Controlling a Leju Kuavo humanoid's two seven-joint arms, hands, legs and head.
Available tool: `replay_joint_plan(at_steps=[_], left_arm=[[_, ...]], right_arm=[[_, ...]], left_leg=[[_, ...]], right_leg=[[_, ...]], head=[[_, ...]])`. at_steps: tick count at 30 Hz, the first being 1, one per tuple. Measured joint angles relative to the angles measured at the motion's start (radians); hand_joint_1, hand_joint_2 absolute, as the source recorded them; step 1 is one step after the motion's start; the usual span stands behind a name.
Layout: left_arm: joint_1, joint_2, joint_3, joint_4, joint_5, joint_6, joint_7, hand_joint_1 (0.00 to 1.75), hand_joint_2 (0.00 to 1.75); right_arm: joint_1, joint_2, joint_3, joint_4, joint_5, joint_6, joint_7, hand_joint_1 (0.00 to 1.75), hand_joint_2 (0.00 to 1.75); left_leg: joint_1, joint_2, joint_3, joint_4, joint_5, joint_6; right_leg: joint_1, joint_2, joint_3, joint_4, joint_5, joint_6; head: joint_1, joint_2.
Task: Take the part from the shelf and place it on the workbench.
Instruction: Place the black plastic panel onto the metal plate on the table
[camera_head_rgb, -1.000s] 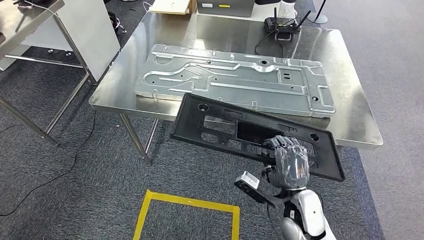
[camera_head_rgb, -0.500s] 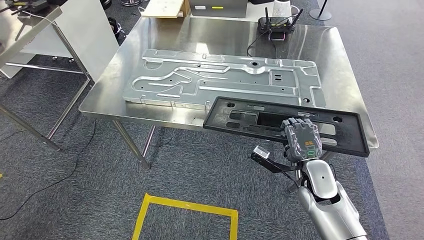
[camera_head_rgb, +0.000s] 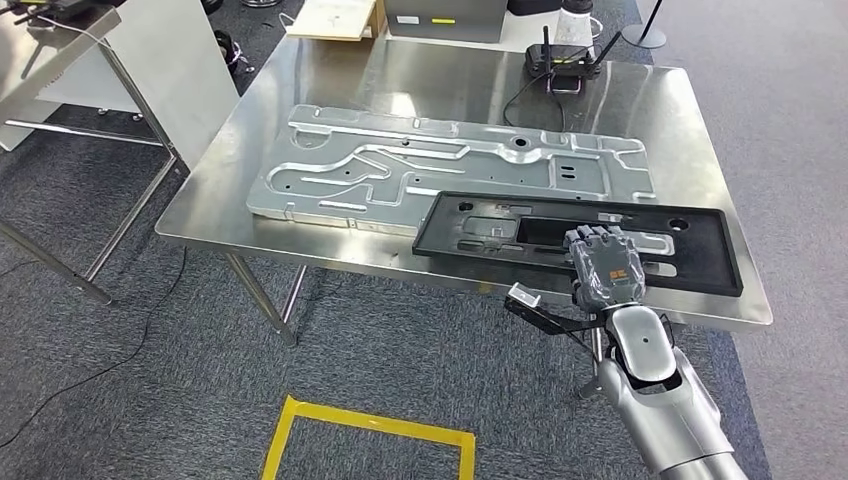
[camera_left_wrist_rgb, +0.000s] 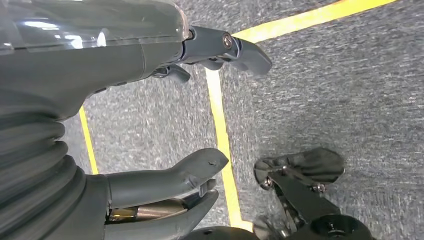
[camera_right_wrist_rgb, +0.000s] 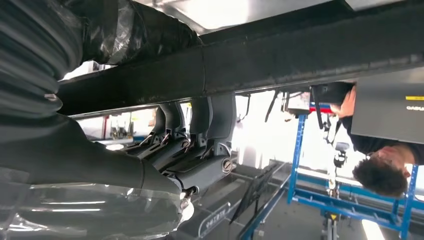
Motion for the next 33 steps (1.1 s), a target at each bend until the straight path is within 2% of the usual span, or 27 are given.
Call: replay_joint_plan(at_steps=[1, 2, 3, 4, 5, 6, 9, 10, 11, 12, 14, 15, 16, 17, 19, 20, 21, 22, 24, 26, 27, 28, 30, 31, 32, 33], left_arm=[[0.001, 0.000, 0.000, 0.000, -0.002, 0.000, 0.002, 0.00, 1.75], [0.001, -0.002, -0.001, 0.000, -0.003, 0.000, 0.004, 0.00, 1.75], [0.002, -0.002, -0.001, 0.000, -0.005, 0.000, 0.006, 0.00, 1.75], [0.001, -0.003, -0.001, 0.000, -0.007, 0.000, 0.008, 0.00, 1.75], [-0.001, -0.003, -0.002, 0.000, -0.010, 0.000, 0.008, 0.00, 1.75], [-0.004, -0.003, -0.002, 0.000, -0.012, 0.000, 0.009, 0.00, 1.75], [-0.010, -0.006, -0.004, 0.000, -0.017, -0.001, 0.013, 0.00, 1.75], [-0.011, -0.007, -0.004, 0.000, -0.020, -0.002, 0.014, 0.00, 1.75], [-0.013, -0.007, -0.005, 0.000, -0.022, -0.002, 0.015, 0.00, 1.75], [-0.014, -0.008, -0.006, 0.000, -0.025, -0.003, 0.016, 0.00, 1.75], [-0.017, -0.008, -0.009, 0.000, -0.029, -0.003, 0.019, 0.00, 1.75], [-0.017, -0.008, -0.010, 0.000, -0.031, -0.003, 0.021, 0.00, 1.75], [-0.016, -0.008, -0.011, 0.000, -0.032, -0.004, 0.022, 0.00, 1.75], [-0.016, -0.008, -0.012, 0.000, -0.032, -0.004, 0.023, 0.00, 1.75], [-0.014, -0.008, -0.014, 0.000, -0.033, -0.006, 0.024, 0.00, 1.75], [-0.014, -0.006, -0.015, 0.000, -0.034, -0.006, 0.024, 0.00, 1.75], [-0.015, -0.006, -0.016, 0.000, -0.034, -0.006, 0.025, 0.00, 1.75], [-0.015, -0.005, -0.018, 0.000, -0.035, -0.006, 0.026, 0.00, 1.75], [-0.016, -0.007, -0.022, 0.000, -0.038, -0.006, 0.028, 0.00, 1.75], [-0.018, -0.008, -0.026, 0.000, -0.044, -0.006, 0.032, 0.00, 1.75], [-0.022, -0.009, -0.027, 0.000, -0.046, -0.006, 0.034, 0.00, 1.75], [-0.025, -0.010, -0.029, 0.000, -0.049, -0.006, 0.036, 0.00, 1.75], [-0.032, -0.012, -0.031, 0.000, -0.052, -0.007, 0.041, 0.00, 1.75], [-0.033, -0.014, -0.033, 0.000, -0.054, -0.007, 0.043, 0.00, 1.75], [-0.033, -0.015, -0.035, 0.000, -0.055, -0.007, 0.045, 0.00, 1.75], [-0.033, -0.016, -0.037, 0.000, -0.056, -0.008, 0.046, 0.00, 1.75]], right_arm=[[-0.002, 0.000, 0.001, 0.002, 0.006, -0.007, -0.003, 1.75, 1.75], [-0.006, 0.001, 0.002, 0.004, 0.012, -0.015, -0.007, 1.75, 1.75], [-0.013, 0.003, 0.005, 0.005, 0.017, -0.022, -0.011, 1.75, 1.75], [-0.023, 0.007, 0.009, 0.008, 0.021, -0.028, -0.014, 1.75, 1.75], [-0.035, 0.011, 0.015, 0.011, 0.025, -0.033, -0.017, 1.75, 1.75], [-0.046, 0.018, 0.023, 0.015, 0.027, -0.035, -0.019, 1.75, 1.75], [-0.071, 0.044, 0.048, 0.026, 0.033, -0.032, -0.021, 1.75, 1.75], [-0.081, 0.053, 0.056, 0.031, 0.033, -0.029, -0.021, 1.75, 1.75], [-0.096, 0.062, 0.066, 0.037, 0.033, -0.024, -0.021, 1.75, 1.75], [-0.113, 0.073, 0.078, 0.046, 0.034, -0.018, -0.020, 1.75, 1.75], [-0.140, 0.093, 0.101, 0.067, 0.035, -0.009, -0.019, 1.75, 1.75], [-0.147, 0.102, 0.111, 0.078, 0.035, -0.006, -0.018, 1.75, 1.75], [-0.150, 0.109, 0.119, 0.086, 0.036, -0.005, -0.018, 1.75, 1.75], [-0.152, 0.115, 0.126, 0.093, 0.036, -0.005, -0.018, 1.75, 1.75], [-0.160, 0.125, 0.135, 0.103, 0.036, -0.003, -0.018, 1.75, 1.75], [-0.166, 0.130, 0.138, 0.111, 0.036, -0.001, -0.018, 1.75, 1.75], [-0.174, 0.134, 0.142, 0.120, 0.036, 0.003, -0.016, 1.75, 1.75], [-0.181, 0.140, 0.146, 0.131, 0.035, 0.007, -0.015, 1.75, 1.75], [-0.193, 0.158, 0.156, 0.163, 0.032, 0.011, -0.013, 1.75, 1.75], [-0.204, 0.180, 0.165, 0.202, 0.021, 0.005, -0.014, 1.75, 1.75], [-0.213, 0.190, 0.169, 0.223, 0.015, 0.002, -0.014, 1.75, 1.75], [-0.222, 0.200, 0.172, 0.246, 0.008, -0.001, -0.015, 1.75, 1.75], [-0.238, 0.222, 0.180, 0.297, -0.003, -0.003, -0.016, 1.75, 1.75], [-0.242, 0.235, 0.184, 0.324, -0.008, -0.003, -0.017, 1.75, 1.75], [-0.247, 0.247, 0.188, 0.351, -0.012, -0.003, -0.019, 1.75, 1.75], [-0.252, 0.260, 0.190, 0.375, -0.017, -0.003, -0.020, 1.75, 1.75]], left_leg=[[0.005, -0.001, 0.008, 0.001, -0.007, -0.006], [0.010, -0.002, 0.018, 0.003, -0.016, -0.013], [0.016, -0.002, 0.027, 0.007, -0.025, -0.022], [0.019, -0.002, 0.034, 0.010, -0.033, -0.031], [0.021, -0.001, 0.035, 0.012, -0.039, -0.040], [0.020, -0.001, 0.033, 0.014, -0.044, -0.049], [0.020, 0.001, 0.035, 0.018, -0.052, -0.070], [0.022, 0.001, 0.032, 0.035, -0.055, -0.074], [0.023, 0.002, 0.015, 0.070, -0.065, -0.077], [0.024, 0.002, -0.016, 0.128, -0.082, -0.078], [0.020, 0.002, -0.101, 0.264, -0.127, -0.077], [0.016, 0.002, -0.139, 0.311, -0.140, -0.073], [0.011, 0.002, -0.163, 0.325, -0.135, -0.066], [0.004, 0.002, -0.171, 0.305, -0.109, -0.055], [-0.015, 0.000, -0.144, 0.180, -0.008, -0.022], [-0.023, 0.000, -0.129, 0.120, 0.031, -0.004], [-0.030, 0.000, -0.115, 0.074, 0.054, 0.007], [-0.036, 0.000, -0.108, 0.050, 0.063, 0.014], [-0.036, -0.001, -0.092, 0.027, 0.060, 0.013], [-0.027, 0.001, -0.070, 0.002, 0.062, 0.011], [-0.021, 0.002, -0.058, -0.010, 0.062, 0.010], [-0.017, 0.002, -0.049, -0.015, 0.058, 0.008], [-0.010, 0.002, -0.034, -0.017, 0.044, 0.001], [-0.006, 0.001, -0.025, -0.015, 0.034, -0.004], [-0.002, -0.001, -0.015, -0.012, 0.024, -0.010], [0.004, -0.002, -0.004, -0.006, 0.013, -0.016]], right_leg=[[-0.007, -0.001, -0.012, -0.006, 0.023, 0.008], [-0.014, -0.003, -0.006, -0.049, 0.068, 0.017], [-0.022, -0.004, 0.011, -0.115, 0.120, 0.026], [-0.024, -0.005, 0.026, -0.172, 0.157, 0.032], [-0.022, -0.006, 0.038, -0.216, 0.174, 0.031], [-0.019, -0.006, 0.040, -0.234, 0.177, 0.025], [-0.013, -0.005, 0.043, -0.236, 0.165, -0.013], [-0.012, -0.004, 0.051, -0.237, 0.161, -0.023], [-0.011, -0.003, 0.059, -0.239, 0.158, -0.031], [-0.009, -0.003, 0.066, -0.241, 0.154, -0.039], [0.000, -0.002, 0.078, -0.242, 0.144, -0.051], [0.005, -0.001, 0.086, -0.242, 0.137, -0.056], [0.012, 0.000, 0.096, -0.242, 0.130, -0.060], [0.020, 0.001, 0.108, -0.242, 0.121, -0.063], [0.032, 0.002, 0.132, -0.243, 0.104, -0.068], [0.037, 0.002, 0.141, -0.244, 0.096, -0.068], [0.038, 0.002, 0.145, -0.245, 0.090, -0.066], [0.036, 0.003, 0.148, -0.248, 0.085, -0.062], [0.033, 0.006, 0.154, -0.259, 0.078, -0.053], [0.033, 0.005, 0.155, -0.248, 0.065, -0.042], [0.032, 0.004, 0.139, -0.213, 0.049, -0.036], [0.027, 0.003, 0.106, -0.156, 0.028, -0.029], [0.015, 0.002, 0.017, -0.024, -0.005, -0.013], [0.008, 0.002, -0.016, 0.011, 0.001, -0.005], [0.001, 0.001, -0.031, 0.009, 0.030, 0.002], [-0.005, -0.001, -0.028, -0.032, 0.079, 0.009]], head=[[0.000, 0.000], [0.000, 0.000], [0.000, 0.000], [0.001, 0.000], [0.001, 0.000], [0.001, 0.000], [-0.002, 0.000], [-0.001, 0.000], [-0.002, 0.000], [-0.002, 0.000], [-0.002, 0.000], [-0.002, 0.000], [-0.002, 0.000], [-0.002, 0.000], [-0.002, 0.000], [-0.001, 0.000], [-0.001, 0.000], [-0.001, 0.000], [-0.002, 0.000], [-0.002, 0.000], [-0.001, 0.000], [-0.001, 0.000], [-0.001, 0.000], [-0.001, 0.000], [-0.001, 0.000], [-0.001, 0.000]])
